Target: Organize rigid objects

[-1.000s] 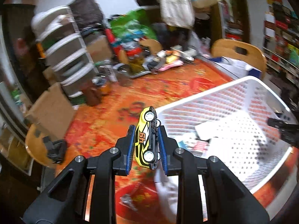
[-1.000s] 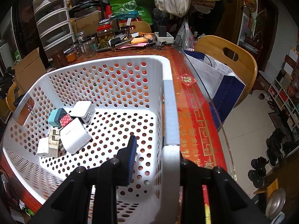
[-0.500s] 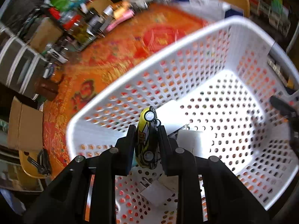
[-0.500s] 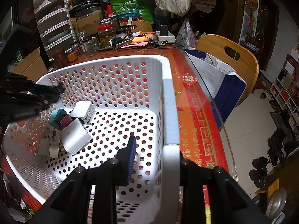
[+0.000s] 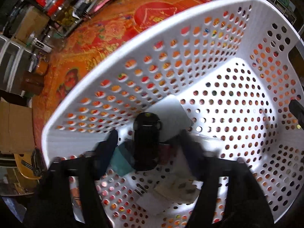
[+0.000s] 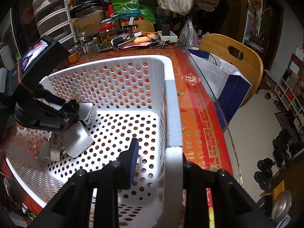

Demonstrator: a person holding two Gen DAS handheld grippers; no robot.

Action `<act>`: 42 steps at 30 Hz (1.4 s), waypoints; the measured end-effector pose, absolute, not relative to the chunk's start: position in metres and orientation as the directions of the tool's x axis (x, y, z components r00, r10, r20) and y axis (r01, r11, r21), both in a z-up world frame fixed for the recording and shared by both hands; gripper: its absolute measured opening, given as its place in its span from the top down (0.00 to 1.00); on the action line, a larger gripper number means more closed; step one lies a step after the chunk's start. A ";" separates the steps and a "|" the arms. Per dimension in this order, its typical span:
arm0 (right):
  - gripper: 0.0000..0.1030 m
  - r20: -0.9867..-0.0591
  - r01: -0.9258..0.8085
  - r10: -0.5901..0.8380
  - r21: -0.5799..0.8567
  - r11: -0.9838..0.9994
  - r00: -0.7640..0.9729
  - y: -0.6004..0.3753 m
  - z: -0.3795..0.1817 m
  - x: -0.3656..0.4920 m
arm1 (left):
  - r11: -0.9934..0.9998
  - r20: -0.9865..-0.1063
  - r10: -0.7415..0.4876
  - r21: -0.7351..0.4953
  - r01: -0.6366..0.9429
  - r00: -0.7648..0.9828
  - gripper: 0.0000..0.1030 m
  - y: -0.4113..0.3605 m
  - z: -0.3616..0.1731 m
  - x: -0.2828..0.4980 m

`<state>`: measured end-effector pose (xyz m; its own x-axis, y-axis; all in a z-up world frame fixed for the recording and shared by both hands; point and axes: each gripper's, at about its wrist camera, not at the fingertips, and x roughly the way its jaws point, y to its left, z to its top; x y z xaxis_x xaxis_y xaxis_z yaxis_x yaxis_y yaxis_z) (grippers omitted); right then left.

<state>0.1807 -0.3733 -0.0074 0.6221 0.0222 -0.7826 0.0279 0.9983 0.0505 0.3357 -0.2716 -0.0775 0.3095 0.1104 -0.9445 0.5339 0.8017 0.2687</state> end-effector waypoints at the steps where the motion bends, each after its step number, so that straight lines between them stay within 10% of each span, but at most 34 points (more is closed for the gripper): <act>1: 0.73 -0.783 0.028 0.022 0.050 0.998 0.621 -0.374 -0.008 0.180 | 0.803 -0.937 0.100 0.274 0.528 0.334 0.35 -0.267 -0.069 0.333; 8: 0.73 -0.786 0.030 0.022 0.051 0.998 0.618 -0.375 -0.008 0.180 | 0.889 -0.811 -0.135 0.155 0.432 0.569 0.19 -0.155 0.044 0.269; 16: 0.73 -0.777 0.040 0.017 0.054 0.998 0.629 -0.376 -0.007 0.179 | 0.988 -0.810 0.008 0.098 0.122 0.586 0.10 0.024 0.003 0.214; 20: 0.73 -0.777 0.041 0.012 0.049 0.998 0.629 -0.376 -0.006 0.178 | 0.995 -0.899 -0.034 0.010 0.096 0.437 0.36 0.042 -0.063 0.229; 31: 0.73 -0.779 0.038 0.016 0.051 0.998 0.627 -0.377 -0.007 0.178 | 0.998 -0.925 -0.050 -0.028 0.064 0.377 0.41 0.021 -0.107 0.244; 36: 0.73 -0.776 0.034 0.021 0.054 0.998 0.630 -0.377 -0.007 0.177 | 0.999 -0.918 -0.038 -0.028 0.030 0.395 0.75 0.025 -0.104 0.240; 42: 0.73 -0.777 0.035 0.020 0.054 0.998 0.630 -0.377 -0.007 0.177 | 0.999 -0.909 -0.034 -0.027 0.022 0.415 0.77 0.021 -0.099 0.233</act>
